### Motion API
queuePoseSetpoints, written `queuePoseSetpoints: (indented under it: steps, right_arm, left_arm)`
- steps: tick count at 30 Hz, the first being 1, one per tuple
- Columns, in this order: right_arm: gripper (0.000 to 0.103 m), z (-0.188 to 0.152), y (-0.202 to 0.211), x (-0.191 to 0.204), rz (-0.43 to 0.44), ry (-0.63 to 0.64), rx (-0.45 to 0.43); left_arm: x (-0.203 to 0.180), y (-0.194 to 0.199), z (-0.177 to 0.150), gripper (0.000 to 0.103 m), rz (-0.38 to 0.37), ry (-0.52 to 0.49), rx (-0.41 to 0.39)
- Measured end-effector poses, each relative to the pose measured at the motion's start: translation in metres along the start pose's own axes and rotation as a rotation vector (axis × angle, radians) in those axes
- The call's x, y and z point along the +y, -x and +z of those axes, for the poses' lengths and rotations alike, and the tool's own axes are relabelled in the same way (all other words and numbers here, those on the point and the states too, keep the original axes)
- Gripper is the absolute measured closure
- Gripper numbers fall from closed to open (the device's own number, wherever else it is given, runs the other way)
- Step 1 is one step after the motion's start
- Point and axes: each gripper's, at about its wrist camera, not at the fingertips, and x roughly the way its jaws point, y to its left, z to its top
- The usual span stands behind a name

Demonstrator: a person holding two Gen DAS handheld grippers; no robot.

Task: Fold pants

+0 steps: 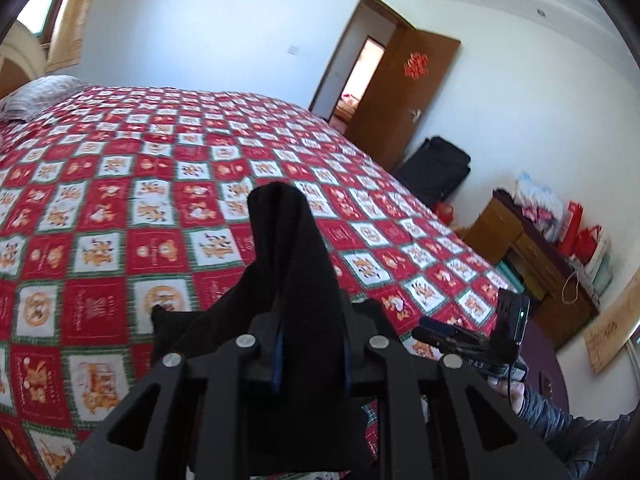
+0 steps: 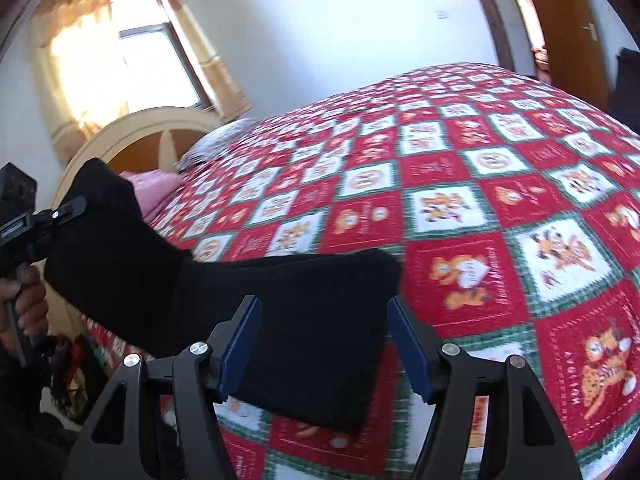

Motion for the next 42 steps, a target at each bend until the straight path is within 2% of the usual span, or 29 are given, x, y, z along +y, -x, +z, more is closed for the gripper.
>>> queuePoseSetpoints:
  steps: [5, 11, 14, 20, 24, 28, 32, 33, 35, 37, 40, 42]
  right_arm:
    - [0.036, 0.005, 0.003, -0.023, -0.046, -0.066, -0.027]
    - [0.036, 0.002, -0.001, -0.028, -0.054, -0.083, -0.017]
    - [0.036, -0.002, -0.007, -0.030, -0.057, -0.085, 0.000]
    - [0.036, -0.005, -0.010, -0.035, -0.071, -0.101, 0.002]
    - [0.036, -0.006, -0.012, -0.041, -0.080, -0.116, 0.004]
    - [0.036, -0.004, -0.007, -0.045, -0.079, -0.137, -0.019]
    - [0.036, 0.000, 0.003, -0.040, -0.055, -0.151, -0.057]
    - [0.036, 0.001, 0.005, -0.037, -0.043, -0.153, -0.060]
    - [0.036, 0.002, 0.008, -0.025, -0.004, -0.153, -0.055]
    - [0.036, 0.004, 0.004, -0.006, 0.063, -0.123, -0.021]
    - [0.036, 0.001, -0.010, 0.024, 0.145, -0.088, 0.056]
    - [0.036, -0.001, -0.021, 0.034, 0.120, -0.072, 0.086]
  left_arm:
    - [-0.021, -0.042, -0.003, 0.081, 0.010, -0.038, 0.089]
    - [-0.034, -0.094, -0.019, 0.081, 0.018, -0.050, 0.188]
    - [-0.045, -0.112, -0.030, 0.081, 0.046, -0.094, 0.219]
    - [-0.064, -0.136, -0.050, 0.074, 0.037, -0.151, 0.266]
    - [-0.081, -0.129, -0.050, 0.067, -0.012, -0.201, 0.233]
    - [-0.082, -0.106, -0.047, 0.046, -0.008, -0.228, 0.161]
    - [-0.061, -0.084, -0.046, 0.035, 0.083, -0.220, 0.074]
    - [-0.053, -0.079, -0.048, 0.031, 0.131, -0.223, 0.050]
    - [-0.036, -0.076, -0.051, 0.030, 0.224, -0.218, 0.027]
    - [-0.021, -0.075, -0.055, 0.030, 0.270, -0.192, 0.029]
    - [-0.003, -0.073, -0.061, 0.030, 0.292, -0.149, 0.029]
    - [0.005, -0.072, -0.065, 0.027, 0.321, -0.141, 0.017]
